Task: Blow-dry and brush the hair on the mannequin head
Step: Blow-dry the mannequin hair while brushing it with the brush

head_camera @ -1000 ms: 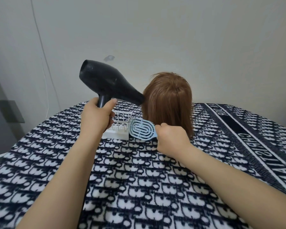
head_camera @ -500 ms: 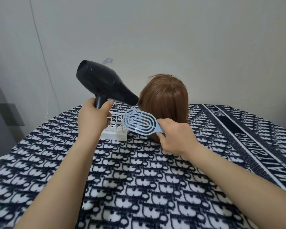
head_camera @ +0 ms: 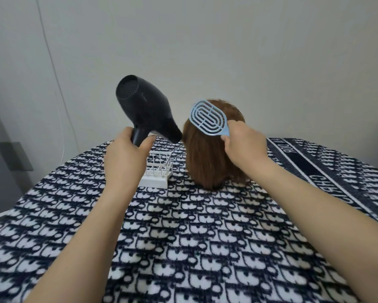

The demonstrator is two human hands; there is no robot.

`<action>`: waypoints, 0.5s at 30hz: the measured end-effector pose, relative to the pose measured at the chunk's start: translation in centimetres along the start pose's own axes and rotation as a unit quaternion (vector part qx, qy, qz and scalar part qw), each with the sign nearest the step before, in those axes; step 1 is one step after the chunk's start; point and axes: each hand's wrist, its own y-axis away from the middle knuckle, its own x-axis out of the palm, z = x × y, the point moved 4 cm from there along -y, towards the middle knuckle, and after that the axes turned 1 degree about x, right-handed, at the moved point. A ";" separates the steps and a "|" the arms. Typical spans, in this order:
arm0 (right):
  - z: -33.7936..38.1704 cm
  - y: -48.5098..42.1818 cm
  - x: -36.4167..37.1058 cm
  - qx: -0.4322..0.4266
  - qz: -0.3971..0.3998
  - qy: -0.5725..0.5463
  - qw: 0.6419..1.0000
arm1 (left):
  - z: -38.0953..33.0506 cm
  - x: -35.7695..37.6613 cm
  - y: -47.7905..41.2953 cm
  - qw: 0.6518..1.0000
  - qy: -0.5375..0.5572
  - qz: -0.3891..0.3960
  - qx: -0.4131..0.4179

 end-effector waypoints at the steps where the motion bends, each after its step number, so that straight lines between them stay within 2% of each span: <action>1: 0.2 0.0 0.1 -0.008 0.007 0.006 1.000 | -0.1 0.0 0.0 1.000 0.010 0.005 -0.007; 7: 1.7 2.7 2.0 -0.080 0.059 0.035 0.994 | -0.1 -0.1 0.2 1.000 0.001 0.001 -0.009; 12: 2.1 4.5 4.1 -0.089 0.124 0.053 0.987 | -0.2 -0.2 0.3 1.000 -0.008 0.000 -0.009; 15: 2.1 5.3 4.8 -0.089 0.149 0.044 0.984 | 0.0 0.0 0.2 0.998 0.045 0.016 -0.037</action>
